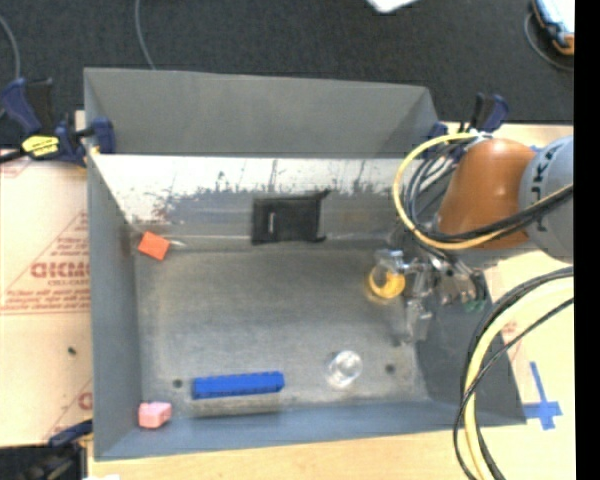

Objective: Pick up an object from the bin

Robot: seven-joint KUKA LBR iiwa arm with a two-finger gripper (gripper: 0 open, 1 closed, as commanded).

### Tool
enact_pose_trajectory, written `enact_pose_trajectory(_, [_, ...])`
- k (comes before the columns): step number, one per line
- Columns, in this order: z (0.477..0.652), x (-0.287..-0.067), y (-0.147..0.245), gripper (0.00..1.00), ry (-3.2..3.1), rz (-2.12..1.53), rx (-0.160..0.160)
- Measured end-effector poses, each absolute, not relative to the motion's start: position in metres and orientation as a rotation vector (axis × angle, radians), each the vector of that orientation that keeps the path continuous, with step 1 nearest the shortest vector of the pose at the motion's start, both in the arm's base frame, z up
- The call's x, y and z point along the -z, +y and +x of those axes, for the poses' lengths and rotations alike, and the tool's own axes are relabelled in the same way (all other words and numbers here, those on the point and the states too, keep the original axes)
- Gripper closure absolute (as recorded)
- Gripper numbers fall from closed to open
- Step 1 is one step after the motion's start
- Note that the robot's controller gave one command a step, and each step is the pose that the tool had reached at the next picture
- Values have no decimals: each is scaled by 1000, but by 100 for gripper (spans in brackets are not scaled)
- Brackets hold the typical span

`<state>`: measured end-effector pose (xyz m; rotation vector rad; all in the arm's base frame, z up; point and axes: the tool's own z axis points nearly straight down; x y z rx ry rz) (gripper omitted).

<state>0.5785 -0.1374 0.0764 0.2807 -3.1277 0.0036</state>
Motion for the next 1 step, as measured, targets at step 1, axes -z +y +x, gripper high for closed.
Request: enact_pose_trajectory(1, [641, -74, -155, 100, -3151, 269, 8])
